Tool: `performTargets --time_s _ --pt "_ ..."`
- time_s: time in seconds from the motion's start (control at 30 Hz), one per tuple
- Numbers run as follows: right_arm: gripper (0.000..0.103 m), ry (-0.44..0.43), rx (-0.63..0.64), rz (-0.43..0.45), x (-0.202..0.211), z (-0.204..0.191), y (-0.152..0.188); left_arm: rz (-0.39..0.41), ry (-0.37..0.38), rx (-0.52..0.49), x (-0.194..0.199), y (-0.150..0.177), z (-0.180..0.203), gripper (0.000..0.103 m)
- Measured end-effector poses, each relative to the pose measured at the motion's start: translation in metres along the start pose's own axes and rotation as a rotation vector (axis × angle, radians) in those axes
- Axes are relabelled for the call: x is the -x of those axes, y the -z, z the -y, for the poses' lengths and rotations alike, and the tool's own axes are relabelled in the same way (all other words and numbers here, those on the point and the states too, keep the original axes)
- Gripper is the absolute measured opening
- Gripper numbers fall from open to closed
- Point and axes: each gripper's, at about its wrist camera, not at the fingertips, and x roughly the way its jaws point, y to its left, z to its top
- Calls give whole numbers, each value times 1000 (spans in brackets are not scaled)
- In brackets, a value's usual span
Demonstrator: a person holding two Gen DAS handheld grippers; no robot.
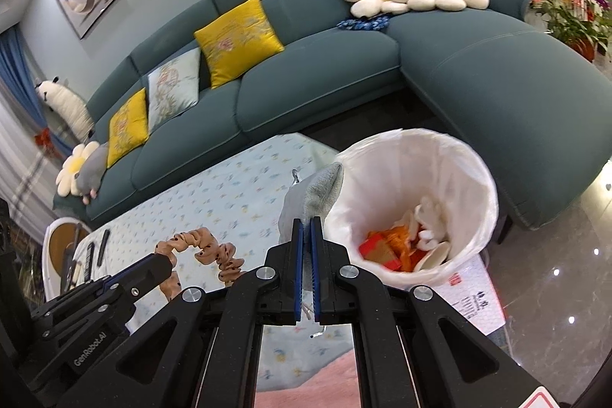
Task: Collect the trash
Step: 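Lift the scrunchie and grey pouch and carry them over the white bin, then open both tools to drop the scrunchie and pouch into the bin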
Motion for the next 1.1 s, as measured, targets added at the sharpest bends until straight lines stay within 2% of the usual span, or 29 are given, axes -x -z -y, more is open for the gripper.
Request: performTargets --time_s 0.3,0.63,0.7,0.73,0.77,1.0,1.1 --pt "4 60 -39 0 -16 46 -22 -22 82 -23 -43 -26 36 7" --pt "4 101 -66 -18 -44 80 -44 -64 109 -32 -89 -43 56 10" --pt "5 105 -64 -21 -49 82 -47 -66 106 -11 -93 -46 55 20" --pt "10 110 -61 -26 -52 83 -49 -66 97 1 -95 -48 54 40" --pt "13 116 -61 -29 -54 83 -50 -58 85 13 -95 -49 52 50" --pt "18 139 -54 -56 -59 83 -49 -36 3 -5 -88 -43 38 50" --pt "28 147 -27 -62 -52 77 -44 -33 -26 -2 -80 -36 29 52"
